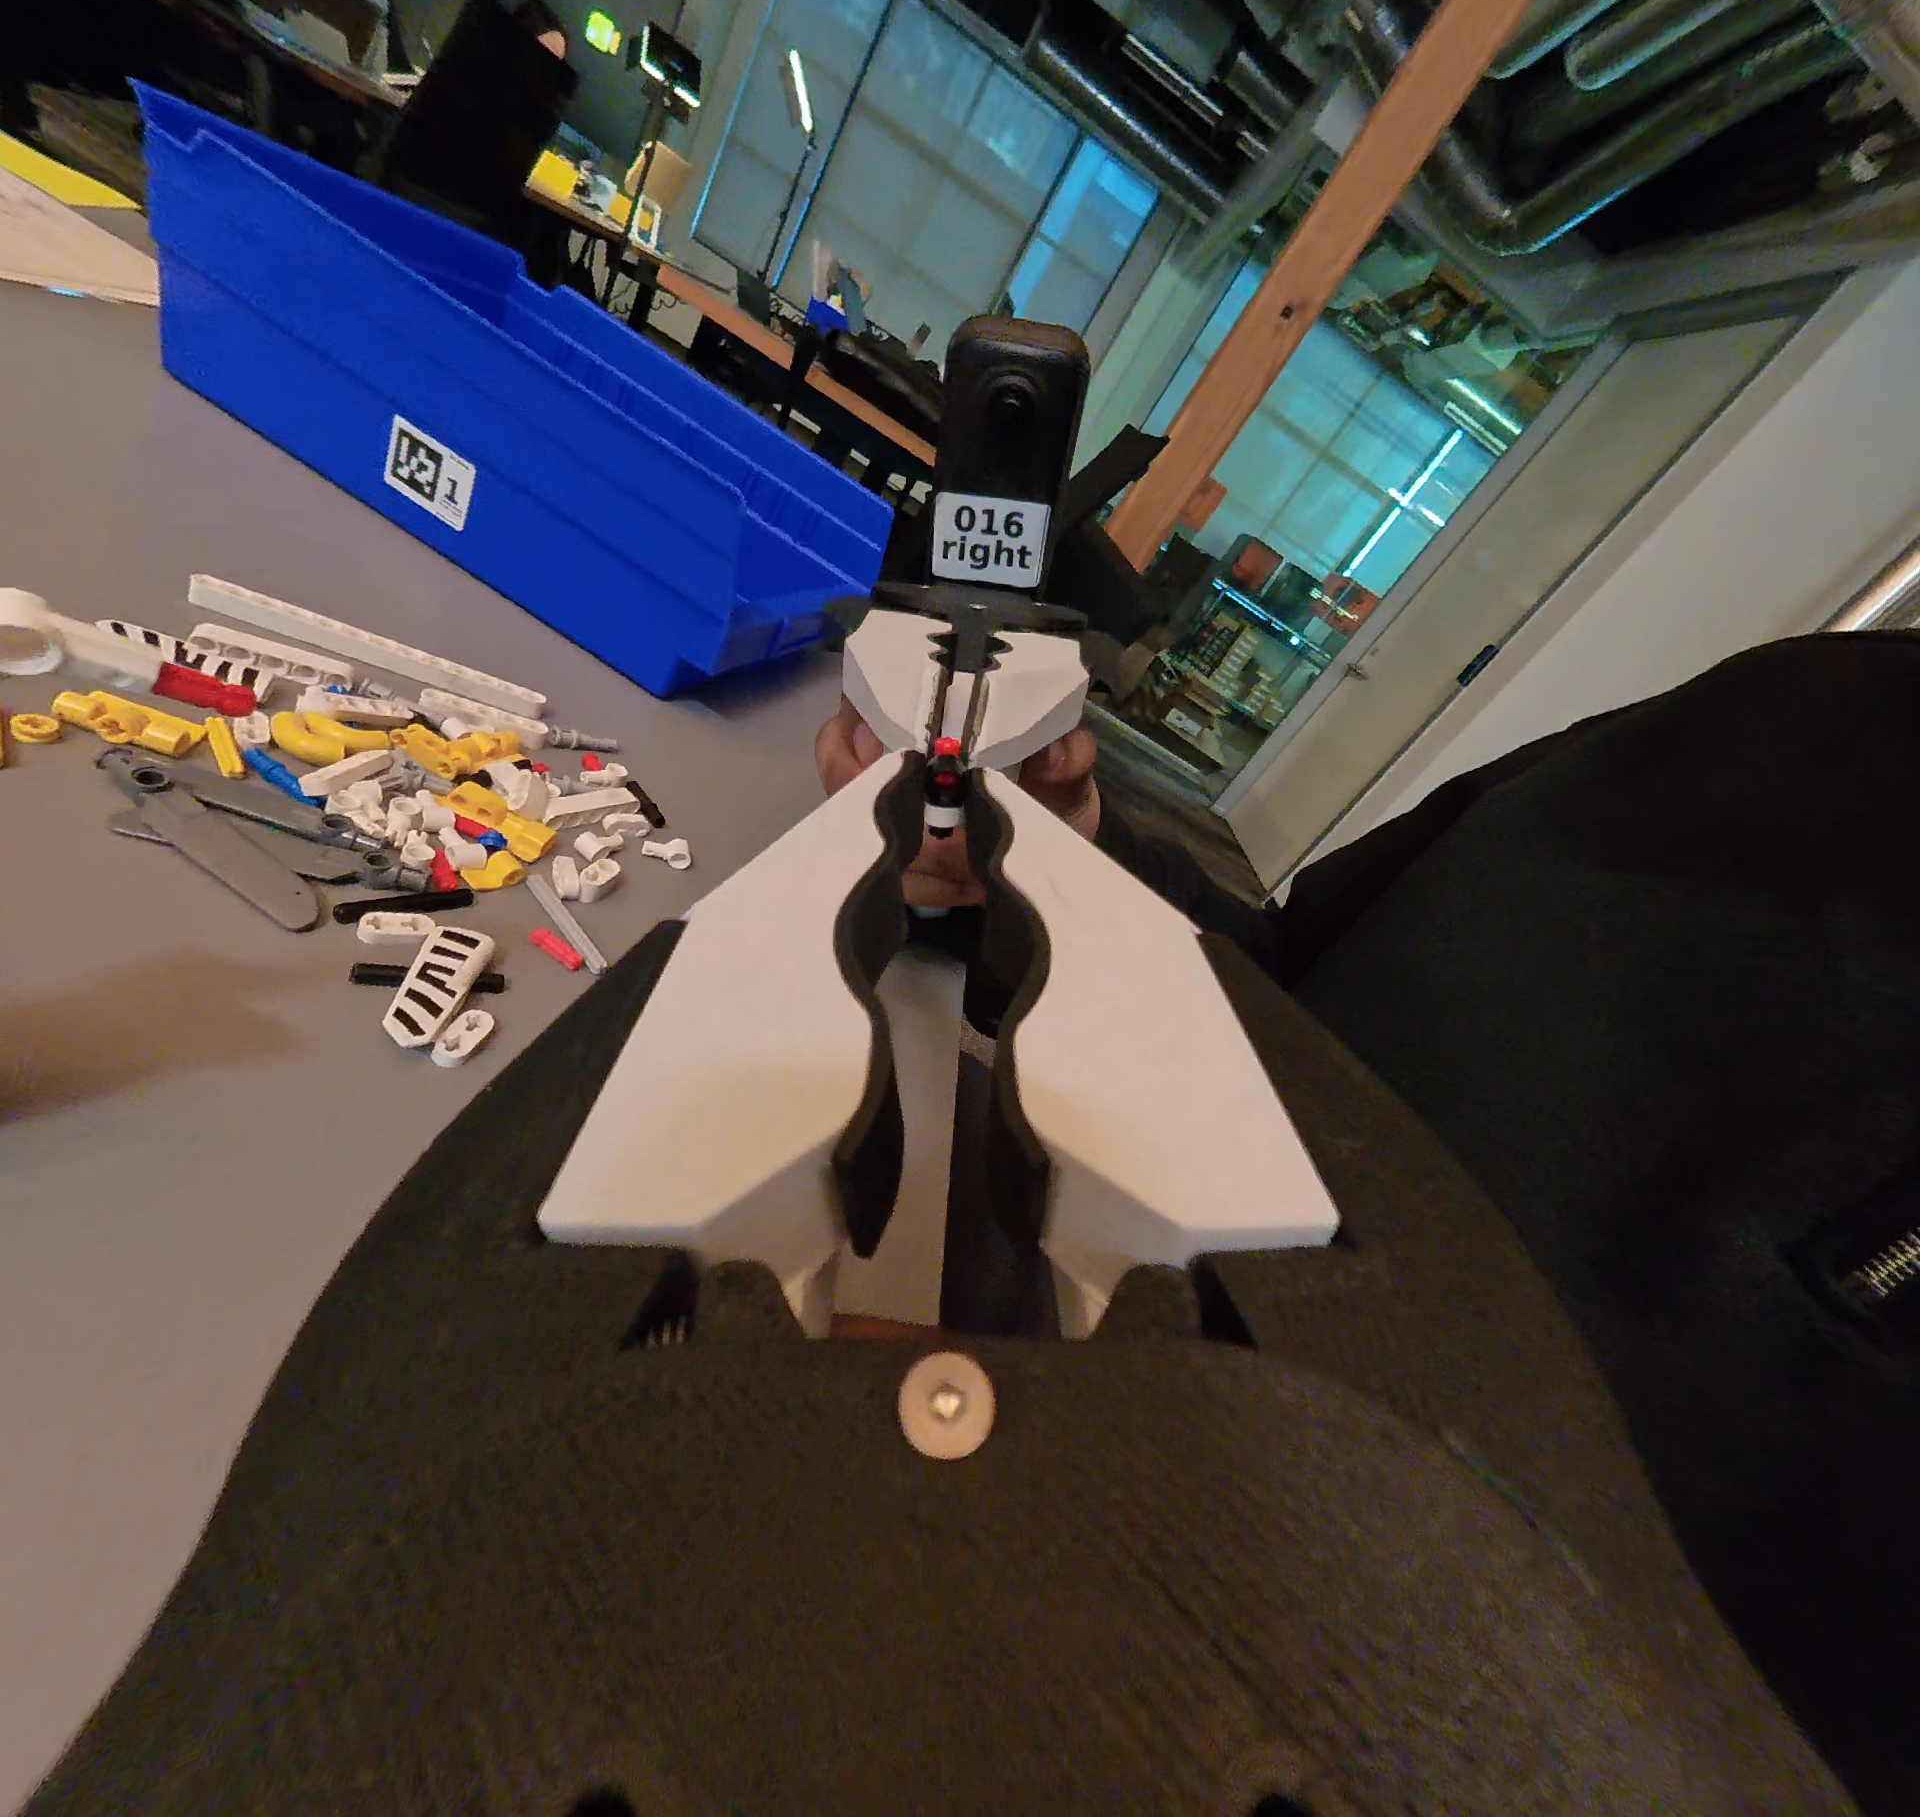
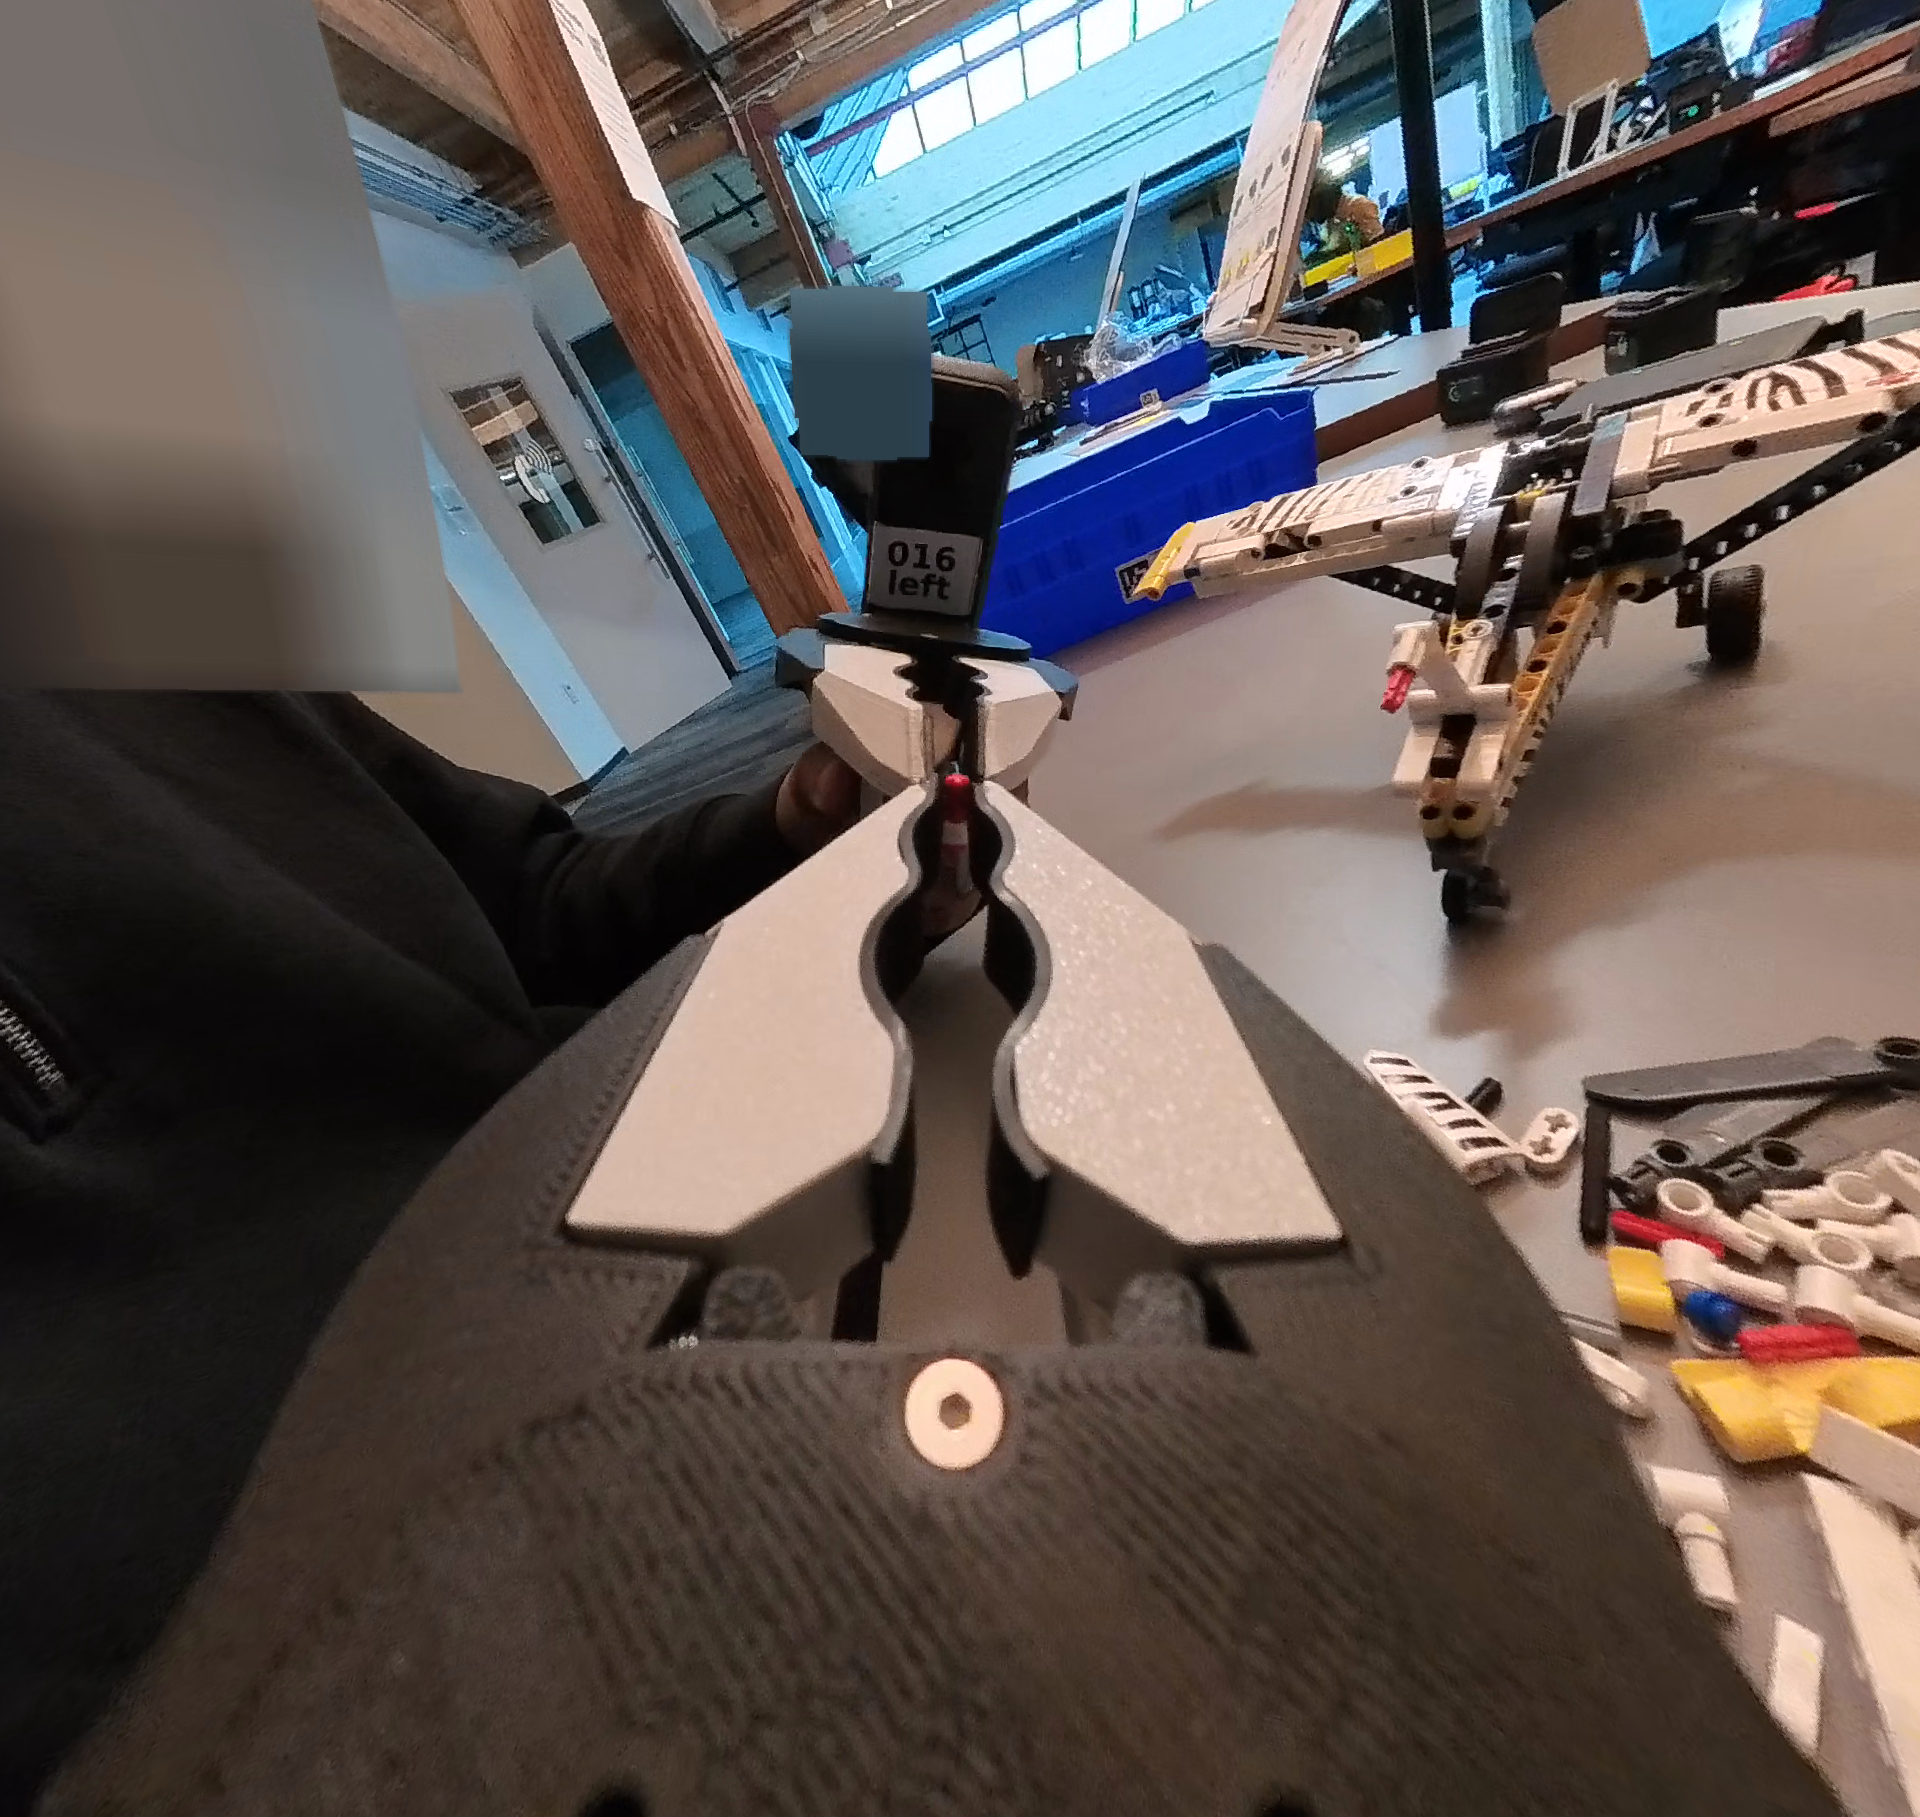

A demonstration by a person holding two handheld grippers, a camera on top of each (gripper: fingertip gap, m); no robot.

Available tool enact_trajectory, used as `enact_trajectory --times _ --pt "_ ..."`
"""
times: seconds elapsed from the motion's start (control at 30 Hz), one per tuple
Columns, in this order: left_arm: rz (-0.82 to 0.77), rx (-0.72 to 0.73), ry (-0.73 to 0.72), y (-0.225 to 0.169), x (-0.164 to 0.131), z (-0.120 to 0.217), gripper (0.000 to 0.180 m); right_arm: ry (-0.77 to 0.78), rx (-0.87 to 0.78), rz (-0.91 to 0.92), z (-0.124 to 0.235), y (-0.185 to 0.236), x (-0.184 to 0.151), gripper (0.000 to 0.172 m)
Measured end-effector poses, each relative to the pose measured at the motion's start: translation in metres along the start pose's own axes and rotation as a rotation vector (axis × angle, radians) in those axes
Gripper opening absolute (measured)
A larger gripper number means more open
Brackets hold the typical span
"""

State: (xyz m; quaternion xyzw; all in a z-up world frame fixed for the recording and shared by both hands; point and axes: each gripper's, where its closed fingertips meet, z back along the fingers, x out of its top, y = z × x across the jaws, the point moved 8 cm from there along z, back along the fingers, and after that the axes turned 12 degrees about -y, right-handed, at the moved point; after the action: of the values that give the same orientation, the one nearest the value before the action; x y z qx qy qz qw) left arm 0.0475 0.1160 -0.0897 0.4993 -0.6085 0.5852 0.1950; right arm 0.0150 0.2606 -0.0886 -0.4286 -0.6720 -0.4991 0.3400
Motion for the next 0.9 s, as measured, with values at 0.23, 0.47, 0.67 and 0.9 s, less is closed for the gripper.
enact_trajectory --times 0.23,0.47,0.67,0.9 --pt "0.063 0.002 0.006 0.006 -0.002 0.001 0.006 0.02 -0.015 0.004 0.001 -0.004 -0.003 0.007" --pt "0.198 -0.024 -0.033 0.011 -0.004 0.0 0.005 -0.003 -0.013 -0.03 0.0 -0.005 -0.003 0.001" --pt "0.229 -0.048 -0.028 0.012 -0.009 -0.001 0.023 -0.114 0.016 -0.129 0.002 -0.006 0.003 0.001" --pt "0.208 -0.062 -0.079 0.008 -0.005 -0.001 0.02 -0.088 0.008 -0.12 -0.001 -0.005 0.0 0.001"
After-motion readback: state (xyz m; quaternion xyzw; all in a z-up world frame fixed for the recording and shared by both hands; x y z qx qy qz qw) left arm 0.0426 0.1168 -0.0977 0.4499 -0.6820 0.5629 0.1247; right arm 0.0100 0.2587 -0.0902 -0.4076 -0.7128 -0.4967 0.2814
